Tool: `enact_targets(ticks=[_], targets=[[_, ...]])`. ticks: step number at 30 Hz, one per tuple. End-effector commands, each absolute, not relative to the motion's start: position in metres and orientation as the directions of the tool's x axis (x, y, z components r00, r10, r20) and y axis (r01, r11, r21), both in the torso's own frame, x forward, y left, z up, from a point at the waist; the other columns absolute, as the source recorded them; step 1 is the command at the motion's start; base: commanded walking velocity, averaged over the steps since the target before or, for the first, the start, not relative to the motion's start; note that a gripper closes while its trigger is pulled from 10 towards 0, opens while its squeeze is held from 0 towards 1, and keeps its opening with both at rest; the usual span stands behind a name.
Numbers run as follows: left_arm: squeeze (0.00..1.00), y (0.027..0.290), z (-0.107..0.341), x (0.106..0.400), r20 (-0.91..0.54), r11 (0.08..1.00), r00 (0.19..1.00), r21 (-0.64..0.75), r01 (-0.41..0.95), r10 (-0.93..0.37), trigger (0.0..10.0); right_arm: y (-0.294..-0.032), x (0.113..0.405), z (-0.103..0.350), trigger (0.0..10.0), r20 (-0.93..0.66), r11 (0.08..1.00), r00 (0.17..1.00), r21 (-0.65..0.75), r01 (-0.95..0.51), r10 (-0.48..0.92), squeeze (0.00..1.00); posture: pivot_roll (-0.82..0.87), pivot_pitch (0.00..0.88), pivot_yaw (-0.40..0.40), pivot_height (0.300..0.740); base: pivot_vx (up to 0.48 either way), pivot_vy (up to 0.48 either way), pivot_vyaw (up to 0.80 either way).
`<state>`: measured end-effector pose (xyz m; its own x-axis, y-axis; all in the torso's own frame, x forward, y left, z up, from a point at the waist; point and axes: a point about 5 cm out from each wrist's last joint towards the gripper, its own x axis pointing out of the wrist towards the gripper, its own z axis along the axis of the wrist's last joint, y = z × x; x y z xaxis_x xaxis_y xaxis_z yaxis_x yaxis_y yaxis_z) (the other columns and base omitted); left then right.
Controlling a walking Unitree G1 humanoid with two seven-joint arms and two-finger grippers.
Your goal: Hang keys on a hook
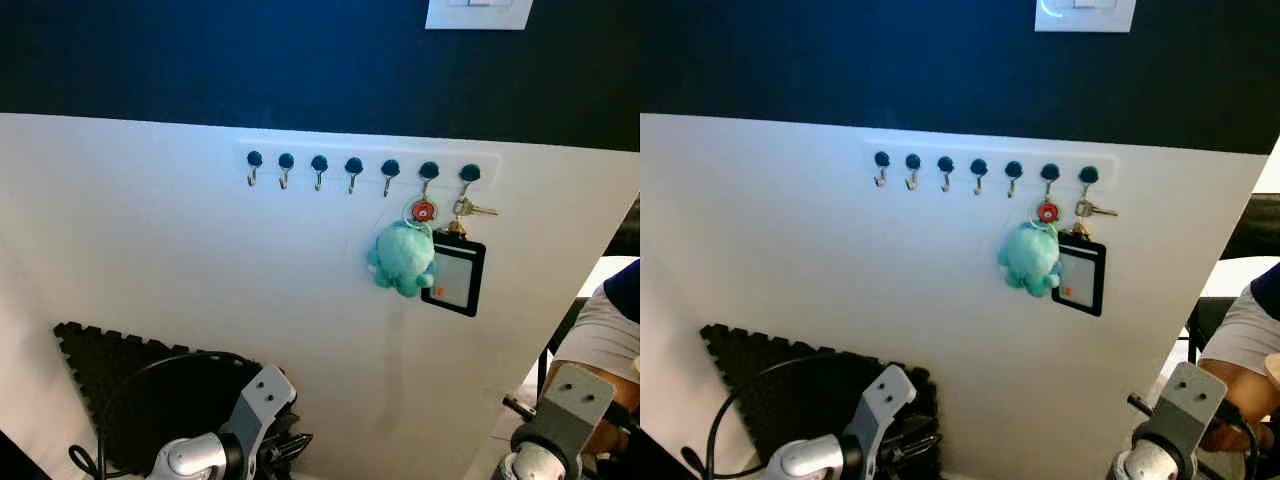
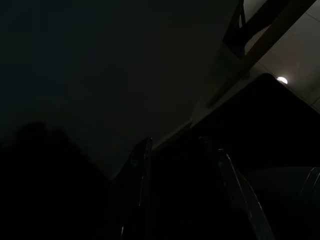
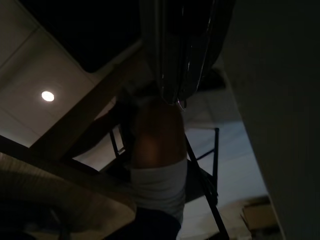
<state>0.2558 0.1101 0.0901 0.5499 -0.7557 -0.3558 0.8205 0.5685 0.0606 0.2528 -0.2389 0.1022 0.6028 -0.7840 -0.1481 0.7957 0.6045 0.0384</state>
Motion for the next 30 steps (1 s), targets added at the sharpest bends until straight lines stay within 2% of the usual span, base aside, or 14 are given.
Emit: enact_targets(ticks=[1, 10, 22, 24, 27, 28, 30], targets=[[0.0, 0.112, 0.09, 0.253, -0.373, 0.557, 0.538, 0.065, 0.828, -0.756, 10.0, -0.239, 0.252, 0.108, 10.0, -0.149, 0.596, 0.599, 0.068, 0.8, -0.787, 0.0, 0.0, 0.129, 0.018, 0.74, 0.0, 0.0, 0.0], [0.0, 0.111, 0.09, 0.25, -0.373, 0.552, 0.531, 0.059, 0.832, -0.761, 10.0, -0.232, 0.262, 0.166, 10.0, 0.0, 0.626, 0.638, 0.193, 0.755, -0.77, 0.0, 0.0, 0.14, 0.011, 0.74, 0.0, 0.0, 0.0], [0.0, 0.111, 0.09, 0.248, -0.374, 0.555, 0.532, 0.055, 0.83, -0.76, 10.0, -0.226, 0.264, 0.177, 10.0, 0.034, 0.662, 0.67, 0.191, 0.724, -0.742, 0.0, 0.0, 0.142, 0.006, 0.74, 0.0, 0.0, 0.0], [0.0, 0.112, 0.091, 0.248, -0.374, 0.553, 0.531, 0.054, 0.831, -0.761, 10.0, -0.225, 0.263, 0.175, 10.0, 0.02, 0.668, 0.676, 0.178, 0.723, -0.737, 0.0, 0.01, 0.146, 0.007, 0.74, 0.0, 0.0, 0.0], [0.0, 0.112, 0.091, 0.247, -0.379, 0.535, 0.509, 0.042, 0.844, -0.773, 10.0, -0.218, 0.26, 0.165, 10.0, -0.01, 0.741, 0.744, 0.08, 0.666, -0.668, 0.0, 0.01, 0.147, 0.01, 0.74, 0.0, 0.0, 0.0], [0.0, 0.112, 0.091, 0.247, -0.379, 0.535, 0.509, 0.042, 0.844, -0.773, 10.0, -0.218, 0.26, 0.165, 10.0, -0.01, 0.741, 0.744, 0.08, 0.666, -0.668, 0.0, 0.01, 0.147, 0.01, 0.74, 0.0, 0.0, 0.0], [0.0, 0.113, 0.091, 0.246, -0.385, 0.524, 0.497, 0.039, 0.851, -0.778, 10.0, -0.211, 0.257, 0.149, 10.0, -0.074, 0.804, 0.801, -0.002, 0.595, -0.594, 0.0, 0.01, 0.15, 0.012, 0.74, 0.0, 0.0, 0.0]])
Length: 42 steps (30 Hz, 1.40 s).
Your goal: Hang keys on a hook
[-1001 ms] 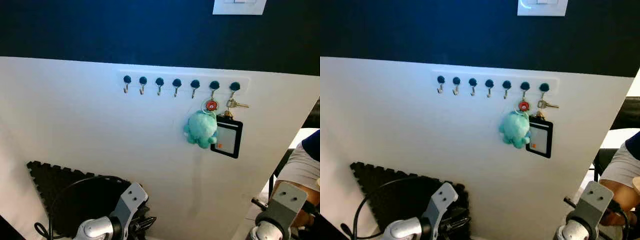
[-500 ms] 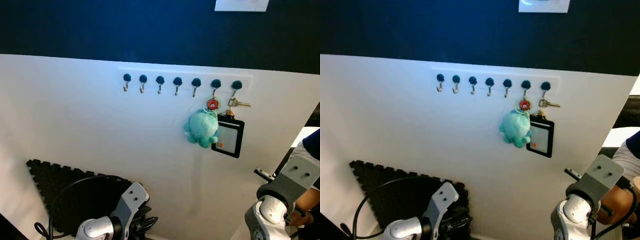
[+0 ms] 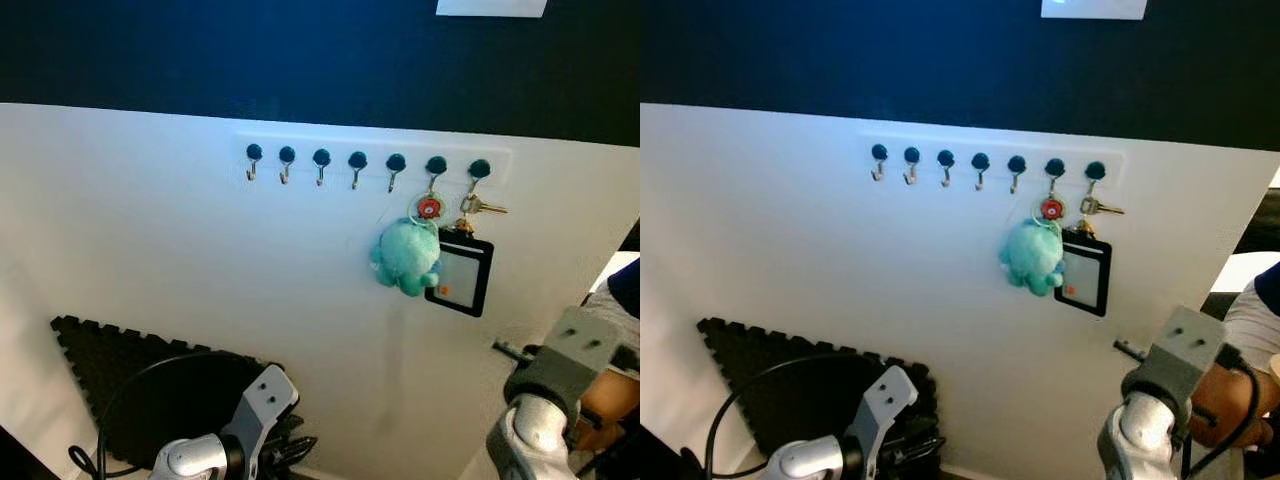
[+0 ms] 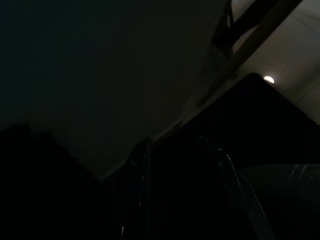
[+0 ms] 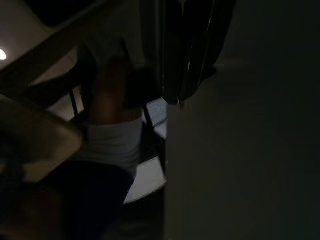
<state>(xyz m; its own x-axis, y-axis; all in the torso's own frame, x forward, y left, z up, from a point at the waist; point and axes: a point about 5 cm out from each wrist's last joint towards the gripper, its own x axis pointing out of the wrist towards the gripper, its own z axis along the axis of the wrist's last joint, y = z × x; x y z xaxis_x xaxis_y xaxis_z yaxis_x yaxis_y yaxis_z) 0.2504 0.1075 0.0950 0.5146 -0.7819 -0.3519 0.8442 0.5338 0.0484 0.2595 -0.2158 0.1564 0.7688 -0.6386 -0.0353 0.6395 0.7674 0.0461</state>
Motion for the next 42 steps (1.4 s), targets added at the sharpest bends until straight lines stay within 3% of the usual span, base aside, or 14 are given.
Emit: enact_targets(ticks=[1, 5, 12, 13, 14, 15, 18, 20, 25, 29, 31, 34, 39, 42], targets=[[0.0, 0.113, 0.091, 0.246, -0.385, 0.524, 0.497, 0.039, 0.851, -0.778, 10.0, -0.211, 0.257, 0.149, 10.0, -0.074, 0.804, 0.801, -0.002, 0.595, -0.594, 0.0, 0.01, 0.15, 0.012, 0.74, 0.0, 0.0, 0.0], [0.0, 0.112, 0.092, 0.245, -0.384, 0.523, 0.495, 0.036, 0.851, -0.779, 10.0, -0.197, 0.251, 0.113, 10.0, -0.258, 0.923, 0.886, -0.123, 0.366, -0.385, 0.0, 0.02, 0.149, 0.008, 0.74, 0.0, 0.0, 0.0], [0.0, 0.114, 0.092, 0.245, -0.389, 0.521, 0.492, 0.034, 0.853, -0.779, 10.0, -0.189, 0.257, 0.108, 10.0, -0.322, 0.952, 0.914, -0.255, 0.167, -0.246, 0.0, 0.01, 0.147, 0.011, 0.74, 0.0, 0.0, 0.0], [0.0, 0.115, 0.092, 0.245, -0.391, 0.519, 0.489, 0.034, 0.854, -0.78, 10.0, -0.184, 0.259, 0.106, 10.0, -0.366, 0.947, 0.917, -0.319, 0.037, -0.159, 0.0, 0.02, 0.145, 0.015, 0.74, 0.0, 0.0, 0.0], [0.0, 0.115, 0.092, 0.245, -0.391, 0.519, 0.489, 0.034, 0.854, -0.78, 10.0, -0.184, 0.259, 0.106, 10.0, -0.366, 0.947, 0.917, -0.319, 0.037, -0.159, 0.0, 0.02, 0.145, 0.015, 0.74, 0.0, 0.0, 0.0], [0.0, 0.115, 0.092, 0.245, -0.392, 0.517, 0.487, 0.034, 0.855, -0.78, 10.0, -0.181, 0.262, 0.108, 10.0, -0.401, 0.945, 0.912, -0.322, -0.057, -0.082, 0.0, 0.02, 0.145, 0.017, 0.74, 0.0, 0.0, 0.0], [0.0, 0.115, 0.094, 0.247, -0.388, 0.513, 0.489, 0.049, 0.857, -0.781, 10.0, -0.176, 0.278, 0.135, 10.0, -0.39, 0.852, 0.916, -0.445, -0.277, 0.094, 0.0, 0.01, 0.142, 0.019, 0.74, 0.0, 0.0, 0.0], [0.0, 0.115, 0.094, 0.247, -0.388, 0.513, 0.489, 0.049, 0.857, -0.781, 10.0, -0.176, 0.278, 0.135, 10.0, -0.39, 0.852, 0.916, -0.445, -0.277, 0.094, 0.0, 0.01, 0.142, 0.019, 0.74, 0.0, 0.0, 0.0], [0.0, 0.114, 0.095, 0.248, -0.383, 0.509, 0.488, 0.052, 0.859, -0.785, 10.0, -0.159, 0.285, 0.166, 10.0, -0.383, 0.698, 0.855, -0.501, -0.511, 0.35, 0.0, 0.01, 0.137, 0.017, 0.74, 0.0, 0.0, 0.0], [0.0, 0.114, 0.096, 0.249, -0.379, 0.508, 0.488, 0.054, 0.86, -0.786, 10.0, -0.15, 0.285, 0.181, 10.0, -0.381, 0.626, 0.806, -0.508, -0.591, 0.452, 0.0, 0.02, 0.134, 0.012, 0.74, 0.0, 0.0, 0.0], [0.0, 0.114, 0.098, 0.248, -0.375, 0.506, 0.487, 0.054, 0.861, -0.789, 10.0, -0.134, 0.276, 0.198, 10.0, -0.389, 0.481, 0.684, -0.501, -0.719, 0.618, 0.0, 0.02, 0.129, 0.009, 0.74, 0.0, 0.0, 0.0], [0.0, 0.113, 0.097, 0.249, -0.373, 0.504, 0.485, 0.054, 0.862, -0.791, 10.0, -0.124, 0.265, 0.202, 10.0, -0.396, 0.375, 0.584, -0.491, -0.787, 0.708, 0.0, 0.02, 0.127, 0.007, 0.74, 0.0, 0.0, 0.0], [0.0, 0.112, 0.098, 0.249, -0.367, 0.506, 0.49, 0.059, 0.861, -0.791, 10.0, -0.12, 0.261, 0.205, 10.0, -0.386, 0.332, 0.543, -0.491, -0.806, 0.746, 0.0, 0.02, 0.124, 0.008, 0.74, 0.0, 0.0, 0.0], [0.0, 0.113, 0.099, 0.253, -0.355, 0.523, 0.513, 0.073, 0.849, -0.782, 10.0, -0.118, 0.264, 0.217, 10.0, -0.297, 0.384, 0.562, -0.486, -0.785, 0.772, 0.0, 0.01, 0.121, 0.009, 0.74, 0.0, 0.0, 0.0]])
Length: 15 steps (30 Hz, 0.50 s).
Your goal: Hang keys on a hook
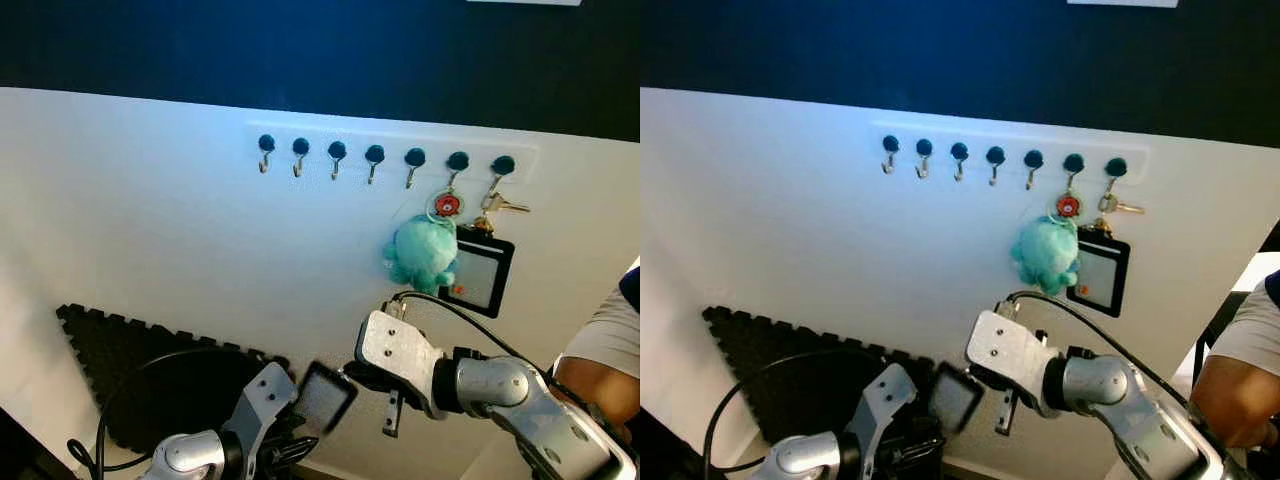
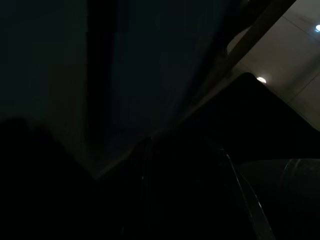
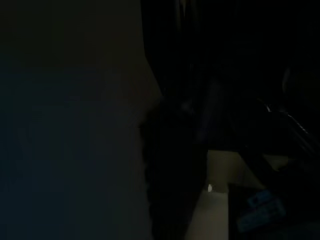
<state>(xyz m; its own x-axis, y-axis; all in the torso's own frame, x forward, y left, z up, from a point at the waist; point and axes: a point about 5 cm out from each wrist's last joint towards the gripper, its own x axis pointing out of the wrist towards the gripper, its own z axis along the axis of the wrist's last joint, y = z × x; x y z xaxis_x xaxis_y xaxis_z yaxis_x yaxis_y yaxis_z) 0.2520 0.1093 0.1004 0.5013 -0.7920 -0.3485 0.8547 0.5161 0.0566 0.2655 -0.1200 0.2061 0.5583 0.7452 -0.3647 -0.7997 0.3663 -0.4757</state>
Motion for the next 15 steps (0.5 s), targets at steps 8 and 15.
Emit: enact_targets(ticks=[8, 15], targets=[[0.0, 0.112, 0.106, 0.258, -0.3, 0.547, 0.547, 0.09, 0.832, -0.782, 10.0, -0.127, 0.28, 0.245, 10.0, -0.088, 0.537, 0.698, -0.571, -0.62, 0.711, 0.0, 0.01, 0.111, 0.01, 0.74, 0.0, 0.0, 0.0], [0.0, 0.111, 0.131, 0.272, -0.093, 0.644, 0.65, 0.086, 0.76, -0.755, 10.0, -0.141, 0.296, 0.261, 10.0, 0.025, 0.635, 0.785, -0.604, -0.481, 0.619, 0.0, 0.0, 0.1, 0.003, 0.74, 0.0, 0.0, 0.0]])
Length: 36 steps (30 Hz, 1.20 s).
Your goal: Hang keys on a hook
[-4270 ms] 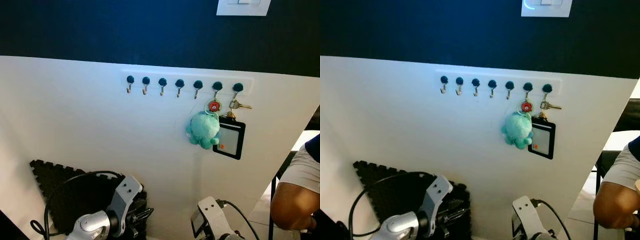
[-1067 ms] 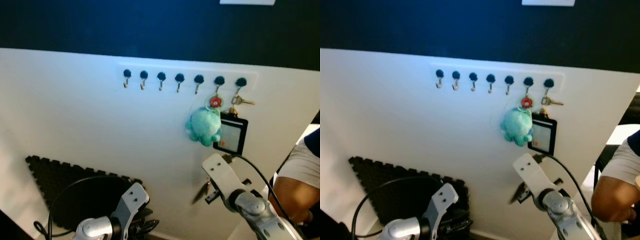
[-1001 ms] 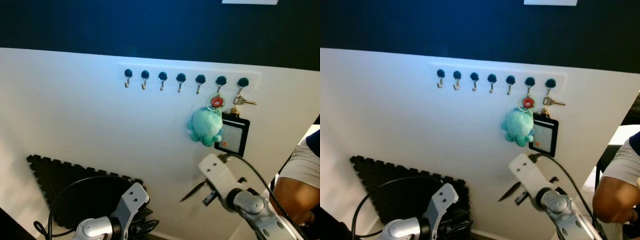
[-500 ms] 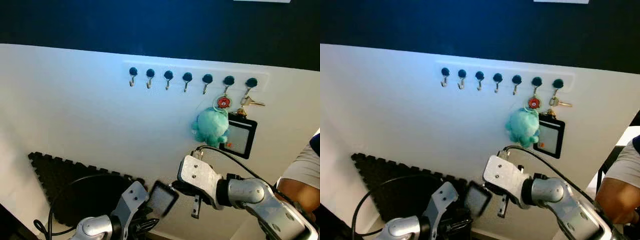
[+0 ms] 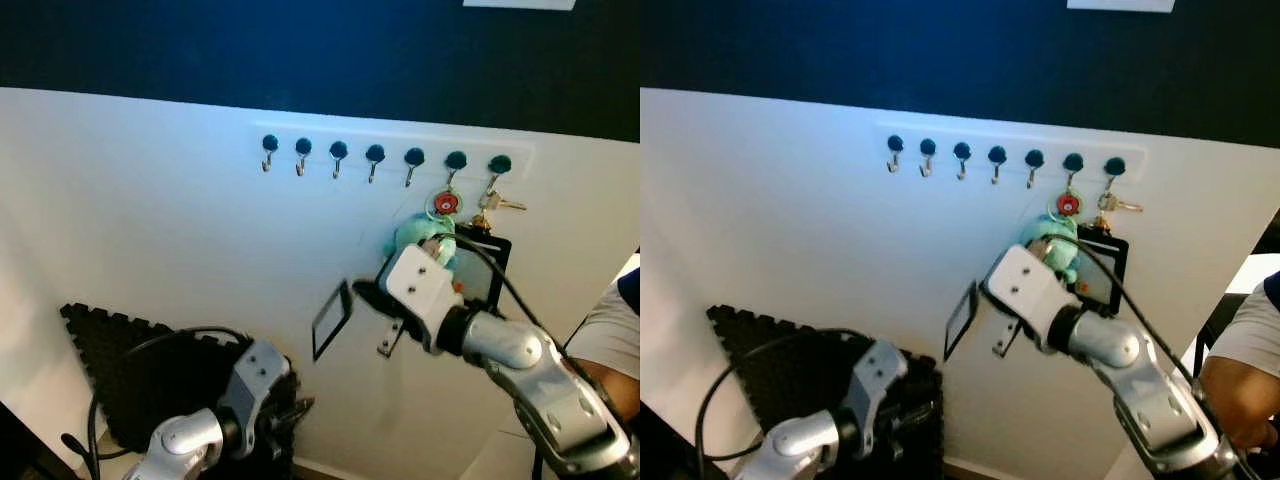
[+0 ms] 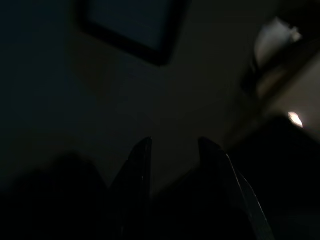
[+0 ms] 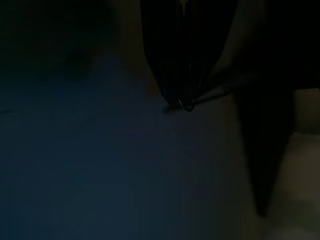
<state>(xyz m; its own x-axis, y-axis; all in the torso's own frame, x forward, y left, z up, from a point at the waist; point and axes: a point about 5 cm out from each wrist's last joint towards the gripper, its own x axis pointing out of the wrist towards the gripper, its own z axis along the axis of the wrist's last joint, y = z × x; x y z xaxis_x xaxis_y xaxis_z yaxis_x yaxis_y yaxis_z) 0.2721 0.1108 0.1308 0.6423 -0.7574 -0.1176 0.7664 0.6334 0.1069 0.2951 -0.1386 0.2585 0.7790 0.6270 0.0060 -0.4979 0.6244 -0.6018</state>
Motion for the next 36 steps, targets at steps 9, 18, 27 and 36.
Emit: enact_targets(ticks=[9, 18, 27, 36], targets=[[0.0, 0.108, 0.151, 0.276, 0.071, 0.665, 0.662, 0.039, 0.745, -0.746, 10.0, -0.144, 0.302, 0.29, 10.0, 0.215, 0.708, 0.783, -0.608, -0.36, 0.583, 0.0, 0.0, 0.099, 0.003, 0.74, 0.0, 0.0, 0.0], [0.0, 0.104, 0.167, 0.277, 0.196, 0.658, 0.648, -0.021, 0.753, -0.736, 10.0, -0.145, 0.303, 0.319, 10.0, 0.36, 0.749, 0.739, -0.598, -0.286, 0.57, 0.0, 0.0, 0.102, 0.004, 0.74, 0.0, 0.0, 0.0], [0.0, 0.101, 0.19, 0.277, 0.314, 0.627, 0.609, -0.055, 0.777, -0.728, 10.0, -0.148, 0.308, 0.331, 10.0, 0.404, 0.767, 0.718, -0.576, -0.283, 0.568, 0.0, 0.01, 0.112, 0.002, 0.74, 0.0, 0.0, 0.0], [0.0, 0.102, 0.201, 0.279, 0.354, 0.625, 0.6, -0.054, 0.779, -0.717, 10.0, -0.147, 0.307, 0.339, 10.0, 0.449, 0.782, 0.685, -0.549, -0.294, 0.573, 0.0, 0.01, 0.112, 0.005, 0.74, 0.0, 0.0, 0.0]])
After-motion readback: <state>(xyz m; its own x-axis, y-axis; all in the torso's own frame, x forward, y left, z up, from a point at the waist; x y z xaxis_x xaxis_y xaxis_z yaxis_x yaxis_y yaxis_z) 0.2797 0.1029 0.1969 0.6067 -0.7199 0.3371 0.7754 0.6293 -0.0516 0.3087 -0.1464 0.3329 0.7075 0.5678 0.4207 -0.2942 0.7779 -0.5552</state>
